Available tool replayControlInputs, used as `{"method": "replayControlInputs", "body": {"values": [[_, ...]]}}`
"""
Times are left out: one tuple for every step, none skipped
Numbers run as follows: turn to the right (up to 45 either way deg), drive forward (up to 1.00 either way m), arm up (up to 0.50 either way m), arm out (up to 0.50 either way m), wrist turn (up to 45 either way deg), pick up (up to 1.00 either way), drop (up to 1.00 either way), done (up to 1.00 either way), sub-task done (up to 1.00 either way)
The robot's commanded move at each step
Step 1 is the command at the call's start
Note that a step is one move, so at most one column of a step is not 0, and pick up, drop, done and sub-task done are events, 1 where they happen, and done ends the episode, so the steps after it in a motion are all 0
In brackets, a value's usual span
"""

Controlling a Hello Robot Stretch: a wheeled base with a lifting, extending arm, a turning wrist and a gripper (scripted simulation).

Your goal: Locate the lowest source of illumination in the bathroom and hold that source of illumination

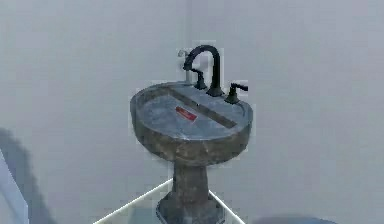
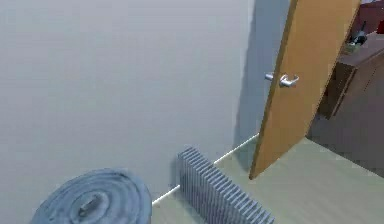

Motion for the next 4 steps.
{"method": "replayControlInputs", "body": {"values": [[0.0, 0.35, 0.00, 0.00, 0.0, 0.00, 0.00, 0.00, 0.00], [-45.0, 0.00, 0.00, 0.00, 0.0, 0.00, 0.00, 0.00, 0.00], [-45.0, 0.00, 0.00, 0.00, 0.0, 0.00, 0.00, 0.00, 0.00], [-45.0, 0.00, 0.00, 0.00, 0.0, 0.00, 0.00, 0.00, 0.00]]}}
